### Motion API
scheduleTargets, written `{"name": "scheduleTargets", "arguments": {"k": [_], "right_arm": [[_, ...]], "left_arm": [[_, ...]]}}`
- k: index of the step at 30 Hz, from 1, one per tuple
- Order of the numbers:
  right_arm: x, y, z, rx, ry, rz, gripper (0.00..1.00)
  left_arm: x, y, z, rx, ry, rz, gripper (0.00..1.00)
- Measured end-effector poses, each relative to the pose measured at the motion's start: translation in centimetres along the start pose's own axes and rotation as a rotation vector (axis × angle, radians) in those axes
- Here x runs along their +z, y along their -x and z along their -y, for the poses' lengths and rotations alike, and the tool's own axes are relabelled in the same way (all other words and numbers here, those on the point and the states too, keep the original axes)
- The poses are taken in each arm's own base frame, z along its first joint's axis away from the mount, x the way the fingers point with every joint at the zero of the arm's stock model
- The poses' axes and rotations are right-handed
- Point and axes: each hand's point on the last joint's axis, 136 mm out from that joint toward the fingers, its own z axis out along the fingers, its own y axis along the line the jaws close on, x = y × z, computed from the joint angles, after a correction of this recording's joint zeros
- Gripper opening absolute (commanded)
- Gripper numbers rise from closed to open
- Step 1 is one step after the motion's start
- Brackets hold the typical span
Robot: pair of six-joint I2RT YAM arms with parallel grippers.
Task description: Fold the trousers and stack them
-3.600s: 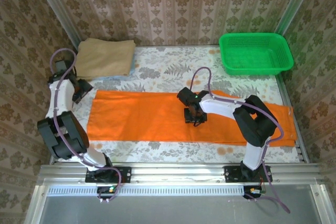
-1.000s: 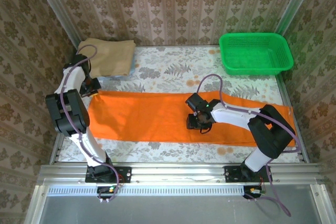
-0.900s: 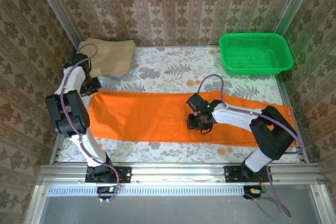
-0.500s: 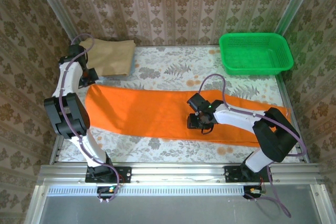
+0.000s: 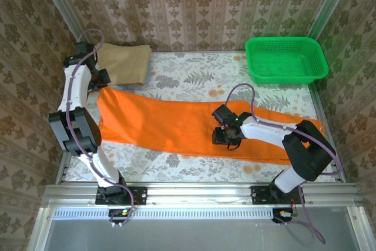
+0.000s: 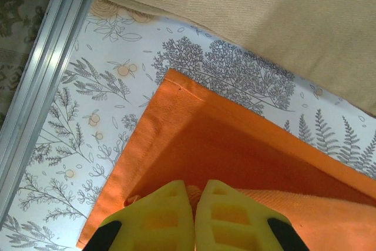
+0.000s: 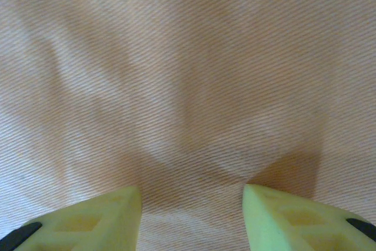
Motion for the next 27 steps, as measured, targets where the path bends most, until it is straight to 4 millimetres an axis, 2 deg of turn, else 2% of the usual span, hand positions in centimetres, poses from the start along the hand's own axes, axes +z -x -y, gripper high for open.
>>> {"name": "scheduleTargets", "arguments": {"k": [6, 9, 11, 13, 14, 17, 18, 20, 22, 23, 25, 27], "right_arm": [[0.1, 0.0, 0.1, 0.002, -0.002, -0.001, 0.51], [0.1, 0.0, 0.1, 0.002, -0.002, -0.001, 0.51], [0.1, 0.2, -0.1, 0.002, 0.003, 0.004, 0.51], [0.1, 0.3, -0.2, 0.002, 0.009, 0.011, 0.51], [0.1, 0.4, -0.2, 0.002, 0.009, 0.012, 0.51], [-0.1, 0.4, -0.2, 0.002, 0.011, 0.018, 0.51], [-0.3, 0.5, -0.2, 0.002, 0.011, 0.021, 0.51], [-0.8, 0.6, -0.3, 0.002, 0.017, 0.031, 0.51], [-1.3, 0.8, -0.4, 0.002, 0.027, 0.044, 0.51], [-1.6, 0.9, -0.5, 0.002, 0.033, 0.052, 0.51], [-2.0, 1.0, -0.7, 0.0, 0.044, 0.064, 0.51], [-2.3, 1.1, -0.9, -0.004, 0.053, 0.073, 0.51]], "left_arm": [[-1.1, 0.6, -0.1, -0.001, 0.007, 0.014, 0.0], [-0.3, 1.3, -0.8, -0.014, 0.021, -0.001, 0.02], [1.5, 1.8, -1.6, -0.029, 0.034, -0.032, 0.19], [4.5, 1.7, -2.5, -0.038, 0.049, -0.091, 0.51], [5.9, 1.3, -2.9, -0.041, 0.058, -0.126, 0.54], [9.3, 0.5, -3.7, -0.049, 0.081, -0.193, 0.8], [9.9, 0.1, -3.9, -0.046, 0.089, -0.211, 0.98], [9.8, -0.3, -4.0, -0.045, 0.095, -0.213, 1.0], [8.2, -0.6, -3.9, -0.042, 0.098, -0.183, 1.0], [6.6, -0.9, -3.8, -0.044, 0.101, -0.157, 0.98], [3.4, -1.8, -3.9, -0.073, 0.101, -0.089, 0.87], [0.3, -3.4, -4.1, -0.132, 0.097, -0.021, 0.64]]}}
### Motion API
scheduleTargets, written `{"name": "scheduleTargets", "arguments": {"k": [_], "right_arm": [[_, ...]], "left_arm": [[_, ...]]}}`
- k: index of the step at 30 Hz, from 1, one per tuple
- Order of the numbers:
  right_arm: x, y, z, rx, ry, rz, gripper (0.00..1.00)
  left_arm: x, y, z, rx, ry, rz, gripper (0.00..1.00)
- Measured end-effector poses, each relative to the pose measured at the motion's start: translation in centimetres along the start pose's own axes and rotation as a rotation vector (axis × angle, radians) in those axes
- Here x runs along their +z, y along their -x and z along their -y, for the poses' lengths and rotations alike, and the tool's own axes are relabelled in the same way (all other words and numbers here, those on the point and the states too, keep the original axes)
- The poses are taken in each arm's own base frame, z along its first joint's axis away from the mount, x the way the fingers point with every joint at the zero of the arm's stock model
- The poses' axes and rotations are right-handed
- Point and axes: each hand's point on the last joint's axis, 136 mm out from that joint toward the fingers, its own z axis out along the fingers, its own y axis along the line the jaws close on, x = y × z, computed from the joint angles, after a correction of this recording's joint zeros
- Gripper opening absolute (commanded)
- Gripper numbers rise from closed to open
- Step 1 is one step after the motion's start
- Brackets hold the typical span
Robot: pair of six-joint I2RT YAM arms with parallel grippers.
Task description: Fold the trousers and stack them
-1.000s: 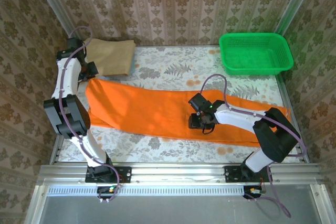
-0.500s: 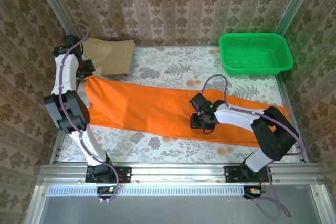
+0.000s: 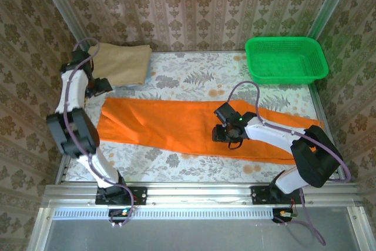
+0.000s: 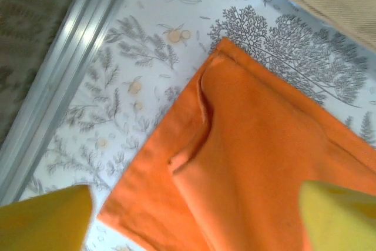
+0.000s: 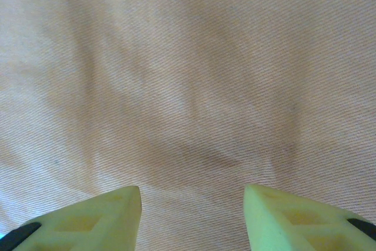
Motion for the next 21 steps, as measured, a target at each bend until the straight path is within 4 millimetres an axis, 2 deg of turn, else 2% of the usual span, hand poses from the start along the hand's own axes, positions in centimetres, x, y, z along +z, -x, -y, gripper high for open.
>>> {"name": "scheduleTargets", "arguments": {"k": [1, 2, 3, 5, 8, 10, 12, 13, 16, 18, 21], "right_arm": [[-0.1, 0.0, -0.1, -0.001, 0.003, 0.003, 0.51], [-0.1, 0.1, -0.1, -0.002, 0.007, 0.006, 0.51], [0.0, 0.0, -0.2, -0.003, 0.008, 0.007, 0.51], [0.1, -0.1, -0.1, -0.004, 0.01, 0.005, 0.51], [0.5, -0.7, 0.3, -0.006, 0.003, -0.005, 0.51], [0.7, -1.2, 0.7, -0.007, -0.007, -0.017, 0.51], [0.9, -1.6, 1.0, -0.006, -0.014, -0.025, 0.51], [0.9, -1.6, 1.0, -0.006, -0.015, -0.026, 0.51], [1.0, -1.5, 1.0, -0.006, -0.011, -0.021, 0.51], [1.0, -1.4, 0.9, -0.006, -0.009, -0.019, 0.51], [1.0, -1.3, 0.8, -0.006, -0.005, -0.014, 0.51]], "left_arm": [[-0.7, -0.9, -0.3, -0.028, -0.008, 0.02, 0.56], [-1.0, -2.3, -0.6, -0.07, -0.029, 0.033, 0.33], [-0.6, -3.7, -0.8, -0.111, -0.048, 0.033, 0.16], [1.4, -6.4, -1.1, -0.183, -0.072, -0.008, 0.08], [5.5, -9.8, -1.1, -0.273, -0.088, -0.119, 0.07], [7.5, -10.5, -0.6, -0.311, -0.099, -0.171, 0.06], [9.0, -10.2, -0.1, -0.337, -0.107, -0.183, 0.11], [9.4, -10.1, 0.0, -0.343, -0.108, -0.187, 0.18], [10.5, -9.1, 0.2, -0.355, -0.1, -0.186, 0.3], [10.6, -8.1, 0.1, -0.353, -0.092, -0.17, 0.47], [10.3, -6.7, -0.5, -0.356, -0.068, -0.129, 0.5]]}}
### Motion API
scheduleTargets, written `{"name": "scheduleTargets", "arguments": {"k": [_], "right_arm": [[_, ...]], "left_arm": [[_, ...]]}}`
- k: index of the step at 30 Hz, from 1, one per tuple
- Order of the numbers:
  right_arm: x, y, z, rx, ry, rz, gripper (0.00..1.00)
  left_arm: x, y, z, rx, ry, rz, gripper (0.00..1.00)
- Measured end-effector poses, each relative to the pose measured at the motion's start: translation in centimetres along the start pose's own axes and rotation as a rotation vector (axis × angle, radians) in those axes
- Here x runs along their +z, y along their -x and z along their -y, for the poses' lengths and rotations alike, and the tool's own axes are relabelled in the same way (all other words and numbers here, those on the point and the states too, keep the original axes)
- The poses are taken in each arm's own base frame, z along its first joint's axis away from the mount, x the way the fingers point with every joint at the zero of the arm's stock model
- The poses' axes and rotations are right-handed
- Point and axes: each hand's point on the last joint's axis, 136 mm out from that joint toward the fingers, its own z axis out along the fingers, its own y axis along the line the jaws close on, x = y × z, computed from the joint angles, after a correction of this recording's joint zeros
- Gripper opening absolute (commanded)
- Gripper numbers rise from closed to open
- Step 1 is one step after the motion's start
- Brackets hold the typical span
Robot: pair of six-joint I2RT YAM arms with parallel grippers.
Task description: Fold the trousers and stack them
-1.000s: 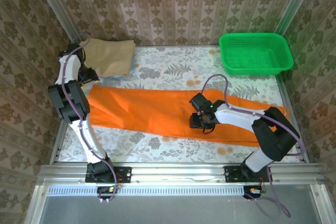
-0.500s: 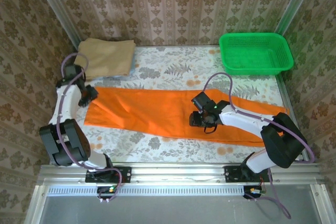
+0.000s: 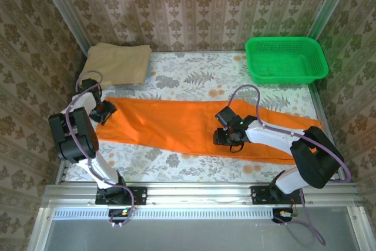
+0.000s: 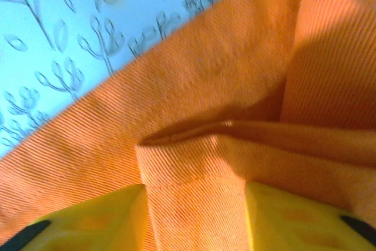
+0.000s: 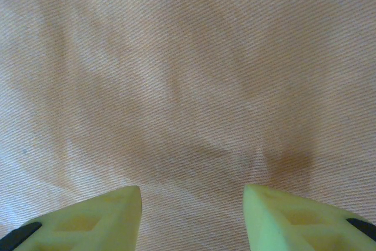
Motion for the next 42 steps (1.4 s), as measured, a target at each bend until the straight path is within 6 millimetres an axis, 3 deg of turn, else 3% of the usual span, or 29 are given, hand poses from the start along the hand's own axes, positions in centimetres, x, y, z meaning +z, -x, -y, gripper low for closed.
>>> {"name": "scheduleTargets", "arguments": {"k": [2, 7, 13, 19, 26, 30, 35, 42], "right_arm": [[0.0, 0.0, 0.0, 0.0, 0.001, 0.001, 0.51], [0.1, 0.0, 0.0, 0.0, 0.001, 0.0, 0.51], [0.1, 0.0, 0.0, 0.0, 0.001, 0.0, 0.51], [0.1, 0.0, 0.0, 0.0, 0.001, 0.0, 0.51], [0.0, 0.0, 0.0, 0.0, 0.001, 0.001, 0.51], [-0.1, 0.1, -0.1, 0.0, 0.004, 0.004, 0.51], [-0.1, 0.1, -0.2, 0.0, 0.009, 0.005, 0.51], [-0.4, 0.3, -0.5, 0.0, 0.028, 0.019, 0.51]], "left_arm": [[-0.2, 0.7, -0.3, -0.012, 0.006, 0.019, 0.47], [0.1, 1.0, -1.3, -0.035, 0.012, 0.019, 0.28], [1.4, -0.4, -1.9, -0.03, 0.023, -0.021, 0.31], [2.0, -0.1, -1.6, -0.029, 0.007, -0.013, 0.29], [2.0, 0.2, -1.0, -0.006, -0.008, -0.005, 0.01], [1.7, 0.3, -1.1, -0.001, -0.008, 0.004, 0.0], [0.4, 0.1, -1.5, 0.0, -0.001, 0.024, 0.0], [-3.7, 0.3, -1.7, 0.004, -0.012, 0.097, 0.0]]}}
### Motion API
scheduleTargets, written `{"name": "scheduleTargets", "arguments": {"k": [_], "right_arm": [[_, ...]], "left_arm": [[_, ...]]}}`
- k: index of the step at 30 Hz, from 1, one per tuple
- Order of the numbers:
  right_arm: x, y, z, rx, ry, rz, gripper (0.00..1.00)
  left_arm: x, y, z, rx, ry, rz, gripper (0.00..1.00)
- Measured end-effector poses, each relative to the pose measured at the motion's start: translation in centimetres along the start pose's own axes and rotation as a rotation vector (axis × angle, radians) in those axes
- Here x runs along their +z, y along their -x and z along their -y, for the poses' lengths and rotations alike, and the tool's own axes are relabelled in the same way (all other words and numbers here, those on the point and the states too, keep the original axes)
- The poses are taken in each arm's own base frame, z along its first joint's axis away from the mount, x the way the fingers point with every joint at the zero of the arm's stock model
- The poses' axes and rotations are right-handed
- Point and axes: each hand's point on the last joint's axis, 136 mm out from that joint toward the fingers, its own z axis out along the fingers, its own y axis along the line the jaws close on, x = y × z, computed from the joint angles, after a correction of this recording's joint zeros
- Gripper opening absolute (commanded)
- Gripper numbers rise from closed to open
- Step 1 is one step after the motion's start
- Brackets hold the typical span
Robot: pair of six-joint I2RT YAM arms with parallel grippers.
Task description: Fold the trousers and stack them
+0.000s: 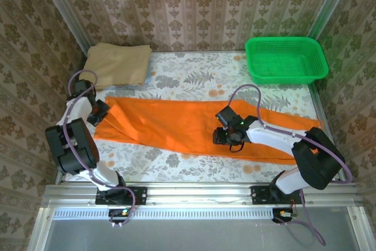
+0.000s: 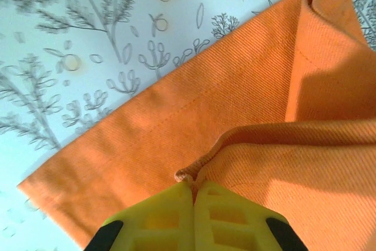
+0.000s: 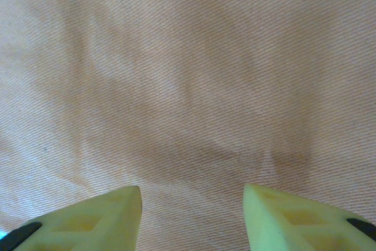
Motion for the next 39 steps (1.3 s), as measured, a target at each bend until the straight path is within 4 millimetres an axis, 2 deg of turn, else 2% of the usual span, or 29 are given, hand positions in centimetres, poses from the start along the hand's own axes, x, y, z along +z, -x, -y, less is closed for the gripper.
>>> {"name": "scheduleTargets", "arguments": {"k": [4, 9, 10, 11, 12, 14, 16, 19, 20, 22, 24, 27, 30, 33, 36, 38, 39], "right_arm": [[-0.2, 0.0, -0.3, -0.001, 0.022, 0.003, 0.51], [-0.6, 0.0, -0.6, -0.003, 0.041, 0.013, 0.51], [-0.6, 0.0, -0.6, -0.004, 0.042, 0.013, 0.51], [-0.7, 0.0, -0.6, -0.004, 0.042, 0.013, 0.51], [-0.7, -0.1, -0.6, -0.004, 0.042, 0.013, 0.51], [-0.8, -0.1, -0.6, -0.007, 0.044, 0.016, 0.51], [-1.2, 0.0, -0.6, -0.015, 0.052, 0.025, 0.51], [-1.7, 0.3, -0.8, -0.023, 0.063, 0.04, 0.51], [-1.7, 0.3, -0.8, -0.023, 0.063, 0.04, 0.51], [-1.7, 0.2, -0.8, -0.023, 0.063, 0.039, 0.51], [-1.7, 0.3, -0.8, -0.024, 0.063, 0.04, 0.51], [-1.6, 0.3, -0.9, -0.027, 0.062, 0.038, 0.51], [-1.1, 0.3, -0.9, -0.026, 0.051, 0.023, 0.51], [-0.6, 0.0, -0.6, -0.025, 0.039, 0.006, 0.52], [-0.6, 0.1, -0.7, -0.025, 0.038, 0.006, 0.52], [-0.7, 0.3, -0.9, -0.025, 0.042, 0.01, 0.52], [-0.7, 0.5, -1.0, -0.025, 0.044, 0.014, 0.52]], "left_arm": [[-1.9, -0.8, -2.0, -0.02, 0.035, 0.02, 0.0], [-1.5, -3.7, -7.6, -0.12, 0.129, -0.043, 0.0], [-1.2, -4.3, -8.4, -0.139, 0.146, -0.062, 0.16], [-1.0, -4.8, -9.1, -0.15, 0.159, -0.08, 0.44], [-0.9, -5.2, -9.5, -0.154, 0.172, -0.097, 0.56], [-0.9, -5.3, -9.9, -0.156, 0.189, -0.117, 0.53], [-1.2, -4.5, -9.7, -0.157, 0.188, -0.115, 0.58], [-2.5, -1.6, -8.3, -0.142, 0.152, -0.051, 0.7], [-2.9, -0.7, -7.8, -0.13, 0.136, -0.034, 0.71], [-3.6, 1.6, -6.2, -0.105, 0.103, -0.004, 0.68], [-3.3, 3.3, -4.7, -0.064, 0.088, 0.005, 0.61], [-1.6, 5.2, -1.2, 0.032, 0.067, -0.011, 0.61], [1.0, 6.7, 2.7, 0.141, 0.052, -0.025, 0.6], [3.9, 7.3, 5.8, 0.235, 0.044, -0.04, 0.57], [6.3, 6.9, 6.9, 0.292, 0.055, -0.071, 0.56], [7.3, 6.5, 6.6, 0.307, 0.075, -0.091, 0.53], [7.7, 6.3, 6.3, 0.314, 0.086, -0.098, 0.48]]}}
